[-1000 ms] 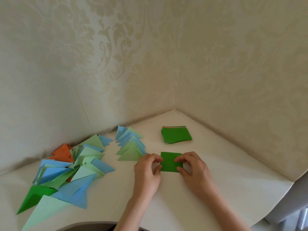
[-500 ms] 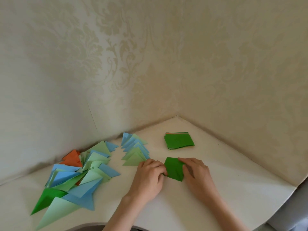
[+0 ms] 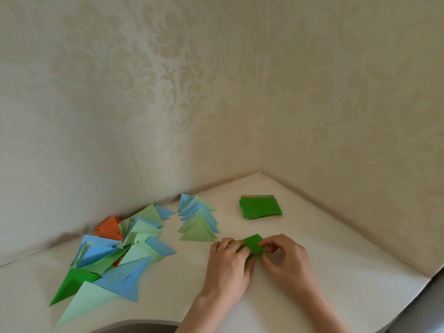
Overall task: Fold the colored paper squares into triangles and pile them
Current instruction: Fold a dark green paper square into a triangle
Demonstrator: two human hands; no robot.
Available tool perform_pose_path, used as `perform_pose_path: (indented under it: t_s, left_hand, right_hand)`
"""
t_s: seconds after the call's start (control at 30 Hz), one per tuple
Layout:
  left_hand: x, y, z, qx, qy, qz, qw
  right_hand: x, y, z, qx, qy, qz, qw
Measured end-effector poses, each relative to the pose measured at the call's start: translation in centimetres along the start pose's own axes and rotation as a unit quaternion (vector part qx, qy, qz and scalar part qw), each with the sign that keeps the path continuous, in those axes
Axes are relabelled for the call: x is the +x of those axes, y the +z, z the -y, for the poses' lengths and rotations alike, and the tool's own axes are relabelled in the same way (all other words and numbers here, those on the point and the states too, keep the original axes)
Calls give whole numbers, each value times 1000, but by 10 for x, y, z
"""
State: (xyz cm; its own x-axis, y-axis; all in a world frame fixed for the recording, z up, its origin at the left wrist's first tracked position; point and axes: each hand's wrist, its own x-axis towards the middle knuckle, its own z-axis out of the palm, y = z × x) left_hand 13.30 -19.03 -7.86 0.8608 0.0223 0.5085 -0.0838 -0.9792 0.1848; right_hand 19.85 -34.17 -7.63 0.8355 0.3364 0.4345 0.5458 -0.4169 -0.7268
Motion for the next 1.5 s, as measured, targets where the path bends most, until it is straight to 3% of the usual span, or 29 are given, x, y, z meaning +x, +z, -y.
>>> perform_pose_path:
  t_s: [0.13,0.3,0.57,0.83,0.97,1.27,1.5]
  left_hand:
    - [-3,4,23,-33,17,-21,999]
    - [-8,-3,35,-141,-44,-43,988]
    - [-4,7,22,-135,-144,-59,978]
    - [3,14,7,-175,-197,-84,961]
    - [3,17,9,-190,-204,-84,957]
    - [13,20,7,-184,-227,-66,954]
    - [8,12,22,-249,-247,-42,936]
  right_hand:
    - [-2,4,-9,-110,-37,24,993]
    - [-2,7,-9,-152,-55,63,985]
    - [4,13,-5,-142,9,39,989]
    - [19,12,6,-227,69,123,964]
    - [15,23,4,-260,65,74,961]
    - [15,25,7,-192,102,31,976]
    - [19,17,5,-121,135,72,981]
